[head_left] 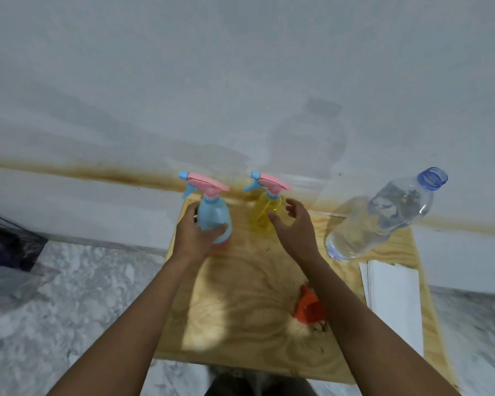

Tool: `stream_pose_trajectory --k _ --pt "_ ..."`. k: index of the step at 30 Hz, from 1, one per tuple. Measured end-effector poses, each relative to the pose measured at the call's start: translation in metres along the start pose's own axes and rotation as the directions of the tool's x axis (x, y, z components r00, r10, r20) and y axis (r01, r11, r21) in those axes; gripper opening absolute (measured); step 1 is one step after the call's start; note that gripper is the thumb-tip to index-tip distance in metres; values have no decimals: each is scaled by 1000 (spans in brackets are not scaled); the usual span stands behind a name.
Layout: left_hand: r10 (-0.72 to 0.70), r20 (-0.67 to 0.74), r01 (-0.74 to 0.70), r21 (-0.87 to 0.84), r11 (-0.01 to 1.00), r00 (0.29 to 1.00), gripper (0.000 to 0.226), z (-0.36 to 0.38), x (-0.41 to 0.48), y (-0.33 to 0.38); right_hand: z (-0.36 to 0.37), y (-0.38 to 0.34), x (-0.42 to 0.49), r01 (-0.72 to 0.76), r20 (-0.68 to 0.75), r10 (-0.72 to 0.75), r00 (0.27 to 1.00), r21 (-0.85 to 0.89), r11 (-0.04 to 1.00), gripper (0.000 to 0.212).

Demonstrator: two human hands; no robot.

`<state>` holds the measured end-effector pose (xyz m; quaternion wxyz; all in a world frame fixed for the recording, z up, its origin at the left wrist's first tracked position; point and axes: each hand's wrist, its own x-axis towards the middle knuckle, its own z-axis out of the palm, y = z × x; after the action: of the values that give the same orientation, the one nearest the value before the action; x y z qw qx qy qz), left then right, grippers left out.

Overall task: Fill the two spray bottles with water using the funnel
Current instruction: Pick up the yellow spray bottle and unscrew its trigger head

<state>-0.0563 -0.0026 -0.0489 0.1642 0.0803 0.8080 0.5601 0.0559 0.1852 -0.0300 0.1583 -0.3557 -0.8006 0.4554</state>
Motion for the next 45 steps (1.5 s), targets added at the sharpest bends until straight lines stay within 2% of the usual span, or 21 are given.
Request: stream_pose_trajectory --k 3,6,13,17,19,23,25,27,29,32,34,39,43,45 --pt "-10 4 10 23 1000 1000 63 5 27 -4 6 2 21 -34 48 34 998 9 999 70" --pt "-15 16 15 19 1000 1000 71 12 48 -14 15 2 31 -32 31 31 999 32 999 68" --pt "-10 18 10 21 1000 1000 75 19 68 -31 25 -2 38 -80 -50 84 995 79 994 40" --pt "7 15 -7 31 1000 1000 73 20 67 -31 23 -5 35 -56 -45 60 997 84 995 18" --pt "11 23 -12 43 999 1000 76 18 66 -31 21 -6 31 -38 -50 42 998 84 996 13" --pt "-43 -3 43 15 999 999 106 13 47 -25 13 -13 23 6 -90 2 996 85 996 24" --pt "-41 -79 48 101 994 996 105 14 26 -17 6 -18 15 40 -106 -31 994 84 996 34" --pt "25 -99 -11 136 991 995 93 17 -2 -11 -3 -25 3 73 -115 -63 991 84 994 38" --pt "104 29 -107 103 989 994 95 18 -27 -6 -13 -35 -11 106 -127 -93 987 98 989 35" --pt "128 266 -149 61 987 955 100 21 -51 8 -23 -51 -32 156 -137 -139 981 124 980 33" --pt "164 339 -190 44 981 926 98 25 -64 26 -27 -60 -45 185 -158 -161 974 156 970 32" --pt "328 260 -339 -2 941 908 82 25 -83 50 -34 -75 -69 264 -241 -218 946 175 949 35" --pt "405 231 -407 -43 912 885 73 17 -97 57 -37 -81 -85 337 -278 -282 918 174 925 44" --pt "449 243 -449 -59 892 860 73 13 -104 62 -38 -83 -93 360 -279 -298 913 208 910 38"
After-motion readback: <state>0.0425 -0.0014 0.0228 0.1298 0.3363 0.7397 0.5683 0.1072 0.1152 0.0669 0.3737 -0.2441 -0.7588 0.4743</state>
